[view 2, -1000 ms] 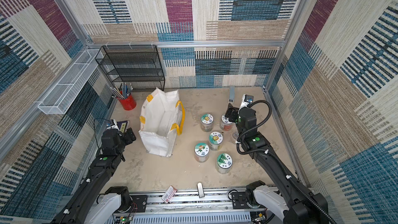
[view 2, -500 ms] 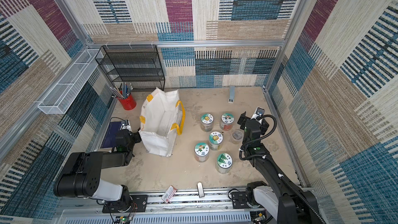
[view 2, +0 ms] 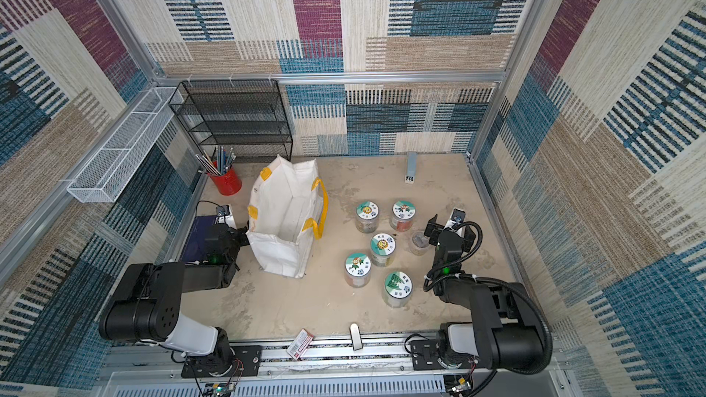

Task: Take out the seed jars from the canvas bag
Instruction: Reset both arms

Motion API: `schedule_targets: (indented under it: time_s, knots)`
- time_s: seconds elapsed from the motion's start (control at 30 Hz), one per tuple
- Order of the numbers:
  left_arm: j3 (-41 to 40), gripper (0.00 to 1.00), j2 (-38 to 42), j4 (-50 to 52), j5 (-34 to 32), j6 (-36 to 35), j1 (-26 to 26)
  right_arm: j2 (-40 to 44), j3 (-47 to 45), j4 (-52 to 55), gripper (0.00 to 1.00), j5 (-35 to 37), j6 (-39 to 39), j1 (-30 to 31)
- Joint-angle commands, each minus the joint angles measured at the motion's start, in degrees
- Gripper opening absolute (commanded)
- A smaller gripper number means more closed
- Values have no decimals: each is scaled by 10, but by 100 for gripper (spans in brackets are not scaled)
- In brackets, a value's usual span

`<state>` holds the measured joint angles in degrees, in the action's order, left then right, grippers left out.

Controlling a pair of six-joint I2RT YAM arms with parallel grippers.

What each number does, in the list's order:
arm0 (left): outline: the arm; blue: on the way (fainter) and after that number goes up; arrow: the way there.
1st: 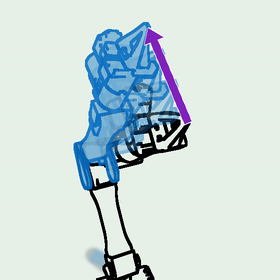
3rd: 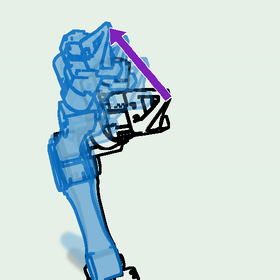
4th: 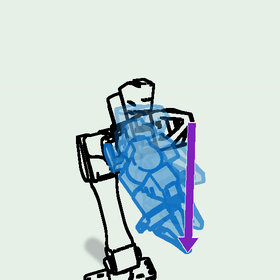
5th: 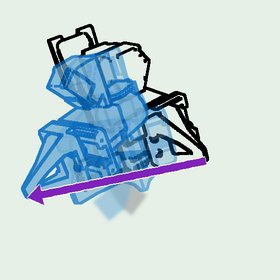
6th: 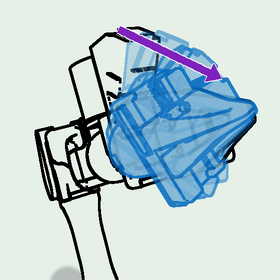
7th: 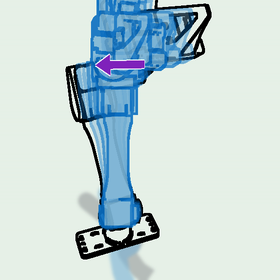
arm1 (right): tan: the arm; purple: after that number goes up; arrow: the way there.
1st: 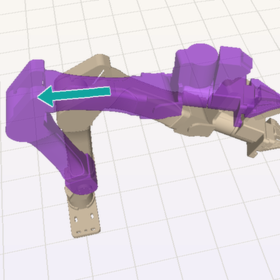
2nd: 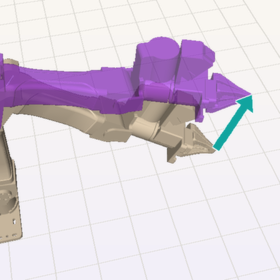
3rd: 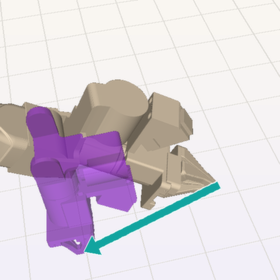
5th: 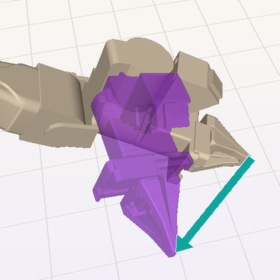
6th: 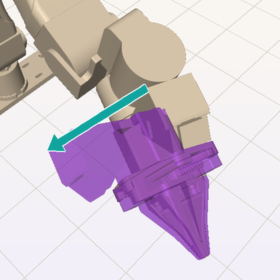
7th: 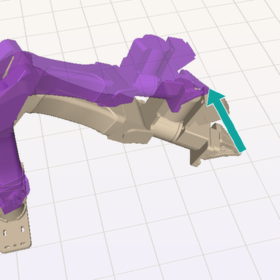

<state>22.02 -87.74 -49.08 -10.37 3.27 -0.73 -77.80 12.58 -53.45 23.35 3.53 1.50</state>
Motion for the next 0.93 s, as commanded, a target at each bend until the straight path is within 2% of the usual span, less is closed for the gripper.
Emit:
schedule_targets:
  time_s: [0.0, 0.1, 0.2, 0.3, 0.4, 0.43, 0.5, 0.9]
  knots:
    - [4, 100, -1, -12, -1, -6, -1, -29, 16, -107, 99, -55, -12, 1]
    - [4, 100, -1, -12, -1, -6, -1, -77, 15, -163, 99, -90, -18, 1]
    - [5, 100, -1, -12, -1, -6, -1, -88, 30, -148, 99, -137, -36, 1]
    - [9, 100, -1, -6, 1, -8, -1, -85, -1, -196, 99, -147, -37, 1]
    - [8, 100, -1, -6, 2, -8, 0, -118, -25, -273, 99, -131, -36, 0]
    - [9, 100, -1, -5, 1, -7, 0, -105, -17, -235, 99, -135, -33, 0]
    - [9, 100, -1, -6, 1, -7, 0, -117, -22, -267, 99, -133, -35, 0]
    - [8, 100, -1, -7, 2, -7, 0, -112, -21, -257, 99, -133, -34, 0]
